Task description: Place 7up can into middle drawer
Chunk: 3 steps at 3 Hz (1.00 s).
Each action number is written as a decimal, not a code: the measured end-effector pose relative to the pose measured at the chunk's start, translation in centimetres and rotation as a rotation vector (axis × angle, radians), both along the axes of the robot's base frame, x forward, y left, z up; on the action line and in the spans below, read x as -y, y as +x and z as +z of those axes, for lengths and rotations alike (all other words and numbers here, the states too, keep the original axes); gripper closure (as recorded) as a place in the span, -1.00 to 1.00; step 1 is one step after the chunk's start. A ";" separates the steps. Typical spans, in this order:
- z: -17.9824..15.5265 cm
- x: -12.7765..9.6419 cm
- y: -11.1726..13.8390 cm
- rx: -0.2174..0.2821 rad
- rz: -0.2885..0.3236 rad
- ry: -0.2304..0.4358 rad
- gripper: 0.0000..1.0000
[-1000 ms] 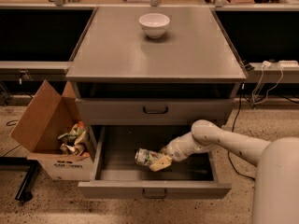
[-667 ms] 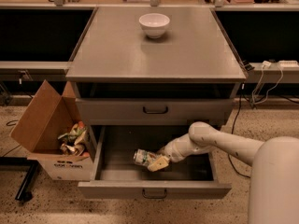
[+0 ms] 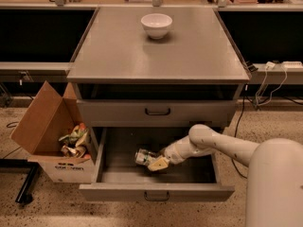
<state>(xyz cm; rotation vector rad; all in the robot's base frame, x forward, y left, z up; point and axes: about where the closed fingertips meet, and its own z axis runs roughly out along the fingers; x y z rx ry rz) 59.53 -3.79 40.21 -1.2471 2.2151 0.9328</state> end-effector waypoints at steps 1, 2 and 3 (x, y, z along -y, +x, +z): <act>-0.1 -0.1 0.2 -0.002 -0.005 0.007 -1.00; -0.1 -0.1 0.2 -0.002 -0.005 0.007 -1.00; 2.4 1.5 -0.2 0.020 0.030 0.088 -1.00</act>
Offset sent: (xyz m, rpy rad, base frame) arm 0.0077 -0.0040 0.0005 0.0060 -0.0029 -0.0211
